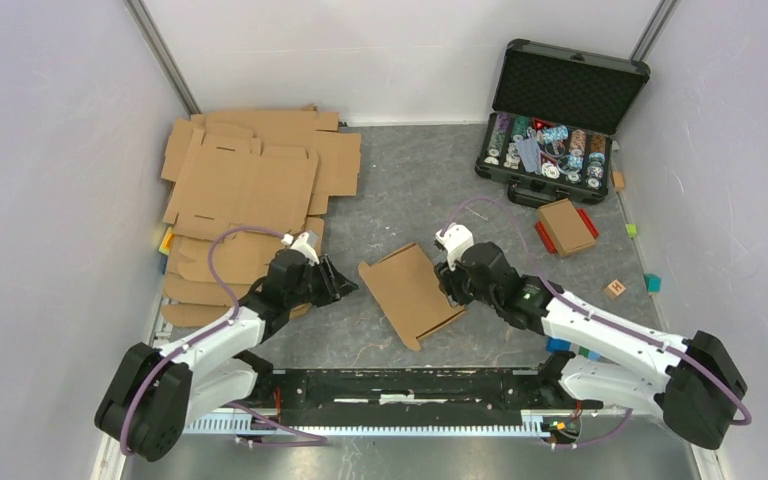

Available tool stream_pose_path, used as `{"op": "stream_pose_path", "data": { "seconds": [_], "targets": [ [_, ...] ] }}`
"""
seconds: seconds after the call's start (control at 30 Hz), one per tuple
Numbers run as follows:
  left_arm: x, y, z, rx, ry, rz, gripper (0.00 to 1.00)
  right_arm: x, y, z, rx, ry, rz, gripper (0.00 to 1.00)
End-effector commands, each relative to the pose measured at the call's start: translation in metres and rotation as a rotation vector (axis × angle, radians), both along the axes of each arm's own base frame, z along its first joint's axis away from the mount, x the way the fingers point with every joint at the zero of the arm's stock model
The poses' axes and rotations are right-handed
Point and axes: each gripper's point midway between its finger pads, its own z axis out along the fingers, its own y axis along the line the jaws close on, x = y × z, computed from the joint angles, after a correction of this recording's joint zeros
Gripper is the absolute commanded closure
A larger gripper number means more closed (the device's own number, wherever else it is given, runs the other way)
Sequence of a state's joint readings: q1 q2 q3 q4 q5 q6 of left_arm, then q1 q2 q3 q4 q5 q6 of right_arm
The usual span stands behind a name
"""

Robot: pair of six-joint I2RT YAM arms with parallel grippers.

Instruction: Fold the paper box

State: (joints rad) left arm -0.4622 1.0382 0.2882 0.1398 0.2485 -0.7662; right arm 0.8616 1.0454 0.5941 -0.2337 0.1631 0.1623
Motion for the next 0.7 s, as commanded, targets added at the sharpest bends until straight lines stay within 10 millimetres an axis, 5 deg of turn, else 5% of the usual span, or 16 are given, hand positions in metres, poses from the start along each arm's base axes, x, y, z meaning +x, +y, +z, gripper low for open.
{"op": "stream_pose_path", "data": {
  "seconds": [0.0, 0.17, 0.23, 0.57, 0.67],
  "targets": [
    [-0.005, -0.003, 0.000, -0.019, -0.018, -0.046, 0.65, 0.016, -0.006, 0.005, 0.045, -0.005, -0.026, 0.51],
    [-0.015, -0.003, -0.012, -0.018, 0.039, -0.058, 0.95, 0.026, 0.012, 0.006, 0.218, 0.083, 0.043, 0.87],
    [-0.018, -0.004, -0.018, -0.019, 0.064, -0.058, 0.98, 0.030, 0.016, 0.003, 0.241, 0.110, 0.056, 1.00],
    [-0.029, -0.035, -0.034, -0.061, 0.102, -0.104, 0.98, 0.039, 0.011, -0.030, 0.270, 0.196, 0.010, 1.00],
    [-0.030, -0.048, -0.036, -0.071, 0.107, -0.133, 0.98, 0.040, 0.005, -0.043, 0.228, 0.212, -0.013, 0.84]
  ]
}}
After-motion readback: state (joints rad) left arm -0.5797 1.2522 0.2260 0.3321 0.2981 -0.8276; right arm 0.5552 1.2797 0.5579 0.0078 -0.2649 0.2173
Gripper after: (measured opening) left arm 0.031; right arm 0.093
